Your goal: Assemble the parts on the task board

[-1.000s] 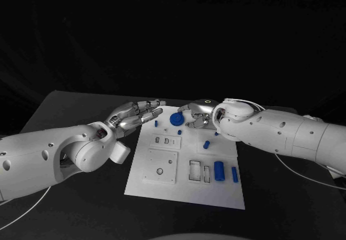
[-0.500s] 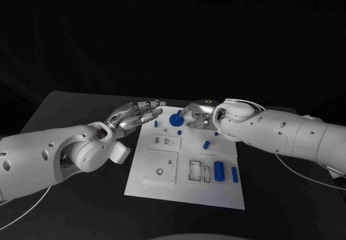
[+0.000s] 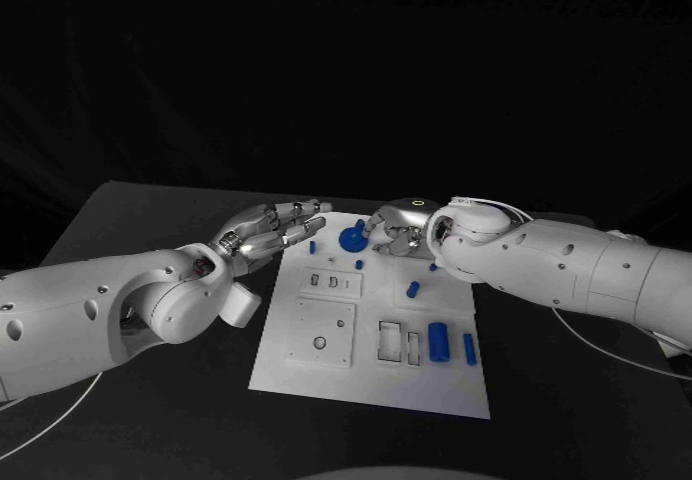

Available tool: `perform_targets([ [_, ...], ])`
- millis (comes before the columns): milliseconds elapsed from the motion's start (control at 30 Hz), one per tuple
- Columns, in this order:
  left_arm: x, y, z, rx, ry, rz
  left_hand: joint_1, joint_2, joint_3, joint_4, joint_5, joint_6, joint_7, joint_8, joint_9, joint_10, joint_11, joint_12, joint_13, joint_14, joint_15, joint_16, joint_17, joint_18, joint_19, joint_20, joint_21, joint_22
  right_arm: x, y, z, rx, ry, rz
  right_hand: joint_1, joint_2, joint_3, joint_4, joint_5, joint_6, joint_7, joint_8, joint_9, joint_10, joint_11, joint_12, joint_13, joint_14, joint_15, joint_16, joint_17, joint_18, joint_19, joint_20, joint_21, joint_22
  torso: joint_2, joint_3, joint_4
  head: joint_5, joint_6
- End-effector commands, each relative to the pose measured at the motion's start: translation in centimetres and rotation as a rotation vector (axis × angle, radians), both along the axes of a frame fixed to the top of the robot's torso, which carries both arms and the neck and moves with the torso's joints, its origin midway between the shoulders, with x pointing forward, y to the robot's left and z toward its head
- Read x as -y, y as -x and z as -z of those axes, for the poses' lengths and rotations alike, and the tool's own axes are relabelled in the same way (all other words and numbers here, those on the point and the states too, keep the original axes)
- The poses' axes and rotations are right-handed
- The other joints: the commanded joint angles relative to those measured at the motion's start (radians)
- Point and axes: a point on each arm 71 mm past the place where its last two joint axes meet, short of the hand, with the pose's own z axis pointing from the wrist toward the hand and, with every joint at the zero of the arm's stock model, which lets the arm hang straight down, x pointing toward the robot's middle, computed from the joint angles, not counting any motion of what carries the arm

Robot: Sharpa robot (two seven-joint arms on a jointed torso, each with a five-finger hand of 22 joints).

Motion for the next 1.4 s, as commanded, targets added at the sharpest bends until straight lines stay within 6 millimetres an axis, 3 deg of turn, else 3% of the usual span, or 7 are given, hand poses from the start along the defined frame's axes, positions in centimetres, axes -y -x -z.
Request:
perform_targets([
  [33,0.2,0.1,-0.1,0.001,0.004,0.019,0.012,0.0,0.001,-0.005,0.007,0.003,0.001,0.005,0.001,0.005,0.002,0.007,0.001,-0.001,0.006,-0.004,-0.002,0.017,0.0,0.005,0.006,0.002,0.2,0.1,0.1,0.007,-0.009,-0.008,0.0,0.01,-0.016,-0.01,-0.005,0.022,0.009,0.03,0.055,0.106,0.008,0.004,0.264,0.103,0.012,0.003,0.263,0.01,0.003,0.01,-0.005,0.22,0.0,0.0005,0.0,0.003,0.0],
  [167,0.2,0.1,-0.1,0.001,0.003,0.017,0.012,0.0,0.001,-0.005,0.007,0.003,0.001,0.005,0.001,0.005,0.002,0.007,0.001,-0.001,0.006,-0.004,-0.002,0.017,0.0,0.005,0.006,0.002,0.6,0.0,-0.1,0.027,-0.03,-0.007,0.007,0.028,-0.054,-0.023,-0.009,0.037,0.002,0.124,0.205,0.106,0.003,0.004,0.264,0.103,0.016,0.003,0.263,0.011,0.004,0.008,-0.005,0.22,0.001,0.0005,-0.0003,0.004,0.0],
  [367,0.0,0.0,0.0,0.0,0.002,0.014,0.014,0.002,0.003,-0.006,0.008,0.004,0.001,0.006,0.001,0.006,0.003,0.007,0.001,-0.001,0.007,-0.004,-0.002,0.016,0.0,0.006,0.006,0.002,1.5,0.1,-0.7,0.08,-0.081,-0.01,0.007,0.039,-0.09,-0.013,-0.056,-0.088,-0.015,0.409,0.701,0.106,-0.002,0.004,0.264,0.103,0.006,0.003,0.263,0.011,0.007,-0.001,-0.003,0.221,0.0,0.0005,-0.0012,0.004,0.001],
  [633,-0.2,0.0,0.0,0.002,0.002,0.008,0.014,0.002,0.003,-0.007,0.008,0.004,0.001,0.006,0.001,0.006,0.003,0.007,0.001,-0.001,0.007,-0.004,-0.002,0.016,0.0,0.006,0.006,0.002,3.5,0.3,-3.3,0.174,-0.146,-0.009,-0.003,0.022,-0.089,0.019,-0.111,-0.113,-0.001,0.443,0.83,0.106,0.004,0.004,0.264,0.103,0.008,0.003,0.263,0.01,0.007,0.006,-0.004,0.221,0.0,0.0001,-0.0076,0.003,0.002],
  [800,-0.2,0.0,0.0,0.002,0.001,0.008,0.015,0.003,0.004,-0.008,0.008,0.004,0.002,0.006,0.001,0.006,0.003,0.007,0.001,-0.001,0.007,-0.004,-0.002,0.016,0.0,0.006,0.006,0.002,6.0,0.9,-5.9,0.207,-0.161,0.016,-0.001,-0.002,-0.045,0.075,-0.119,-0.148,0.026,0.122,0.563,0.106,0.027,0.004,0.264,0.103,0.022,0.003,0.263,0.01,0.007,0.024,-0.006,0.22,-0.002,-0.0005,-0.0119,0.002,0.003],
  [967,-0.2,0.0,0.0,0.001,0.002,0.011,0.015,0.003,0.004,-0.008,0.008,0.004,0.002,0.006,0.001,0.006,0.003,0.007,0.001,-0.001,0.007,-0.004,-0.002,0.016,0.0,0.006,0.006,0.002,9.3,2.3,-7.3,0.223,-0.191,0.039,-0.042,-0.031,-0.085,0.133,-0.245,-0.153,0.026,-0.005,0.406,0.099,0.029,-0.003,0.258,0.103,0.026,0.003,0.263,0.008,0.014,0.03,0.0,0.223,-0.001,-0.0004,-0.0127,-0.003,0.002],
  [1400,-0.5,0.1,0.2,0.02,-0.017,0.006,0.018,0.006,0.008,-0.011,0.01,0.001,0.003,0.006,0.001,0.007,0.004,0.007,0.001,-0.001,0.007,-0.004,-0.002,0.016,0.0,0.007,0.006,0.001,17.3,4.2,-5.1,0.179,-0.359,0.15,0.04,-0.031,-0.106,0.137,-0.067,-0.066,0.023,-0.01,0.345,0.106,0.024,0.004,0.264,0.103,0.025,0.003,0.263,-0.012,0.076,0.023,0.07,0.25,-0.004,0.0064,-0.0285,-0.008,0.001],
])
